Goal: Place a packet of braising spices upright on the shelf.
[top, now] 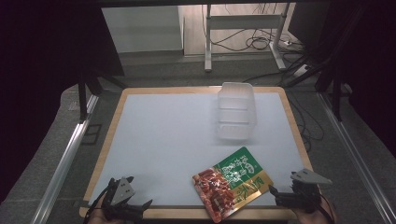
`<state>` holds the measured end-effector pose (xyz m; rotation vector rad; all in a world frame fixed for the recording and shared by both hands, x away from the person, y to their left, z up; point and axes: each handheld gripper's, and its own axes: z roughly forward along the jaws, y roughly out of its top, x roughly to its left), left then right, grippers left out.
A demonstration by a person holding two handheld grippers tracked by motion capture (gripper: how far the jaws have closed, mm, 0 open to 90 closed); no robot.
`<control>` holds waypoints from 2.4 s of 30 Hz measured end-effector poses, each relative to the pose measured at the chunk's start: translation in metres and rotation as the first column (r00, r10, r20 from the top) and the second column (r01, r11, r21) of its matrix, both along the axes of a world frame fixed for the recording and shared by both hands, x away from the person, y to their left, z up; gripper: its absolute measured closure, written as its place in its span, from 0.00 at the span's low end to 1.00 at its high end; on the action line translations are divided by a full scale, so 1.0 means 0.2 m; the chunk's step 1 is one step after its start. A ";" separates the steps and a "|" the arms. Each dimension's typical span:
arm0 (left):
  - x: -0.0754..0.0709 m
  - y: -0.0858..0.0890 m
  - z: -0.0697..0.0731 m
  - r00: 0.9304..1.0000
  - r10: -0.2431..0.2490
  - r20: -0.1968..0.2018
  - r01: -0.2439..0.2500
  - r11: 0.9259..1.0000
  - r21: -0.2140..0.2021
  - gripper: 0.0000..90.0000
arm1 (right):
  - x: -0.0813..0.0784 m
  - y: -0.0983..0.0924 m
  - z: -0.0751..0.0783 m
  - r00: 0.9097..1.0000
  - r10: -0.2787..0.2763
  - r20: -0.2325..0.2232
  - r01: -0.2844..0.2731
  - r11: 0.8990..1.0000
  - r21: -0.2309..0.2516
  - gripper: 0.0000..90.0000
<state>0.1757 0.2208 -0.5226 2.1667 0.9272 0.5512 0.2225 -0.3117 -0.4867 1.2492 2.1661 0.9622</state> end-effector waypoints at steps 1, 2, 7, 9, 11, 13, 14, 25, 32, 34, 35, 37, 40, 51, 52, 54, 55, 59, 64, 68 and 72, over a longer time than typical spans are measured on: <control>0.00 0.00 0.00 1.000 0.000 -0.002 0.000 1.000 -0.006 0.01 | -0.02 -0.02 0.00 1.000 -0.006 0.001 0.006 1.000 0.019 0.02; 0.00 0.00 0.00 1.000 0.000 -0.004 0.000 1.000 -0.010 0.01 | -0.04 -0.05 -0.01 1.000 -0.007 -0.007 0.007 0.999 0.046 0.01; 0.00 0.00 0.00 1.000 -0.001 -0.005 0.000 1.000 -0.011 0.01 | -0.07 -0.10 -0.04 1.000 0.008 -0.029 -0.006 0.998 0.064 0.00; 0.00 0.00 0.00 1.000 -0.003 -0.003 0.003 1.000 -0.003 0.01 | -0.06 -0.11 -0.05 0.999 0.020 -0.049 -0.015 0.995 0.096 0.00; 0.00 0.00 0.00 1.000 -0.004 -0.003 0.004 1.000 -0.003 0.01 | -0.06 -0.11 -0.05 0.998 0.023 -0.059 -0.018 0.997 0.080 0.00; 0.00 0.00 0.00 1.000 -0.003 -0.003 0.003 1.000 -0.004 0.01 | -0.07 -0.10 -0.05 0.999 0.015 -0.049 -0.012 0.998 0.066 0.00; 0.00 0.00 0.00 1.000 -0.003 -0.003 0.003 1.000 -0.004 0.01 | -0.07 -0.10 -0.05 0.999 0.015 -0.049 -0.012 0.998 0.066 0.00; 0.00 0.00 0.00 1.000 -0.003 -0.002 0.003 1.000 -0.002 0.01 | -0.07 -0.09 -0.05 0.999 0.014 -0.032 -0.013 0.999 0.030 0.00; 0.00 0.00 0.00 1.000 -0.003 -0.001 0.003 1.000 0.000 0.01 | -0.06 -0.08 -0.05 1.000 0.016 -0.007 -0.015 0.999 0.048 0.00; 0.00 0.00 0.00 1.000 -0.003 0.000 0.003 1.000 0.000 0.01 | -0.06 -0.07 -0.05 1.000 0.019 -0.001 -0.019 0.998 0.054 0.00; 0.00 0.00 0.00 1.000 -0.003 0.000 0.003 1.000 0.000 0.01 | -0.06 -0.07 -0.04 1.000 0.022 -0.002 -0.022 0.998 0.061 0.00; 0.00 0.00 0.00 1.000 -0.003 0.000 0.003 1.000 0.001 0.01 | -0.06 -0.06 -0.04 1.000 0.024 0.004 -0.024 0.997 0.072 0.00; 0.00 0.00 0.00 1.000 -0.004 0.000 0.004 1.000 0.002 0.01 | -0.05 -0.06 -0.04 1.000 0.028 0.010 -0.029 0.997 0.076 0.00; 0.00 0.00 0.00 1.000 -0.007 0.000 0.007 1.000 0.009 0.01 | -0.02 0.00 -0.03 0.998 0.063 0.023 -0.064 0.997 0.040 0.00; 0.00 0.00 0.00 1.000 -0.007 0.001 0.007 1.000 0.009 0.01 | -0.02 0.00 -0.03 0.997 0.067 0.022 -0.068 0.997 0.038 0.00; 0.00 0.00 0.00 1.000 -0.007 0.001 0.007 1.000 0.009 0.01 | -0.01 0.01 -0.03 0.997 0.073 0.024 -0.073 0.997 0.032 0.00; 0.00 0.00 0.00 1.000 -0.007 0.001 0.007 1.000 0.009 0.01 | 0.00 0.01 -0.03 0.997 0.076 0.024 -0.077 0.997 0.031 0.00; 0.00 0.00 0.00 1.000 -0.005 0.002 0.005 1.000 0.005 0.01 | 0.01 0.02 -0.03 0.995 0.090 0.033 -0.091 0.995 0.032 0.00; 0.00 0.00 0.00 1.000 -0.007 0.001 0.007 1.000 0.010 0.01 | 0.04 0.03 -0.03 0.995 0.095 0.033 -0.097 0.994 0.058 0.00; 0.00 0.00 0.00 1.000 -0.008 0.001 0.007 1.000 0.011 0.01 | 0.07 0.04 -0.03 0.994 0.103 0.022 -0.104 0.992 0.072 0.00; 0.00 -0.01 0.00 1.000 -0.008 0.001 0.008 1.000 0.013 0.01 | 0.10 0.07 -0.04 0.993 0.114 0.022 -0.115 0.991 0.067 0.00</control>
